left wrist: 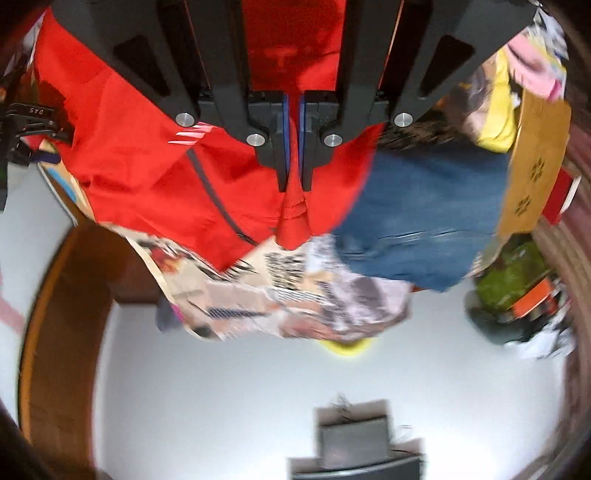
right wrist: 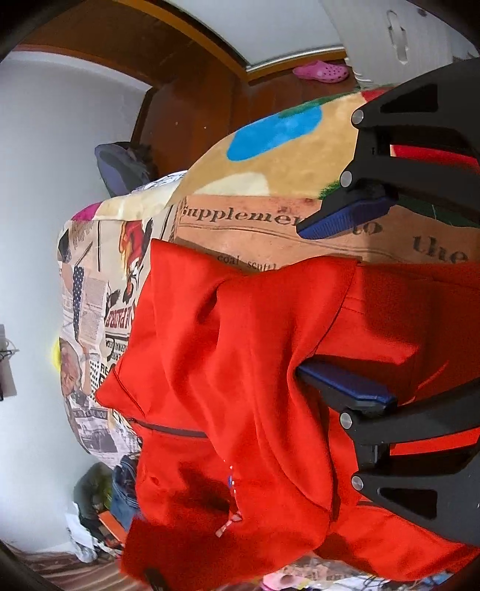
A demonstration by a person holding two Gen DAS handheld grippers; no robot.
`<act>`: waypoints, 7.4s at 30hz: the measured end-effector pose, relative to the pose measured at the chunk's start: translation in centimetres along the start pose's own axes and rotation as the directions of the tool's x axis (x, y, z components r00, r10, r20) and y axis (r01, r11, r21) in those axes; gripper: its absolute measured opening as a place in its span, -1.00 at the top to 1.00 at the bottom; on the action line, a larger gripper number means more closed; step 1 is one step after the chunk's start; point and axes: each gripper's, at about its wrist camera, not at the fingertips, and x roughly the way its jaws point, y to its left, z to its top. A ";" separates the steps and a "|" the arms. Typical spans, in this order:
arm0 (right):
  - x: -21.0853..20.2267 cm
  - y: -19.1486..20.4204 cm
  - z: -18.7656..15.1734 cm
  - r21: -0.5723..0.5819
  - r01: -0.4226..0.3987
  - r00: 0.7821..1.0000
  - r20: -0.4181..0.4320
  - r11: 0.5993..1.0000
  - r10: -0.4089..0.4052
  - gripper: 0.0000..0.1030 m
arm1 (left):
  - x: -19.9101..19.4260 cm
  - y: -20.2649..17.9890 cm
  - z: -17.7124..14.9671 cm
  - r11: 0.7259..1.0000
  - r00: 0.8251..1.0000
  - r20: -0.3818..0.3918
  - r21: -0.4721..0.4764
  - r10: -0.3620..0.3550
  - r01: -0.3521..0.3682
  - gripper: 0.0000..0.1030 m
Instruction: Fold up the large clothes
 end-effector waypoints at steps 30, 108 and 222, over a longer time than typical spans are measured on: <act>-5.7 -1.4 2.1 0.079 -0.081 0.994 0.079 0.994 0.075 -0.26 | 1.1 7.6 -7.5 0.997 0.978 -0.199 -0.042 0.056 -0.065 -0.23; -4.2 9.6 -2.4 -0.123 -0.247 0.969 -0.016 0.961 0.247 0.62 | 2.3 0.8 -12.4 0.974 0.933 -0.297 0.030 -0.204 0.223 0.93; 3.3 -3.4 1.5 0.398 -0.269 0.952 -0.029 0.877 0.305 -0.43 | 14.8 14.0 -17.6 0.631 0.861 -0.239 -0.767 -0.449 0.116 -0.72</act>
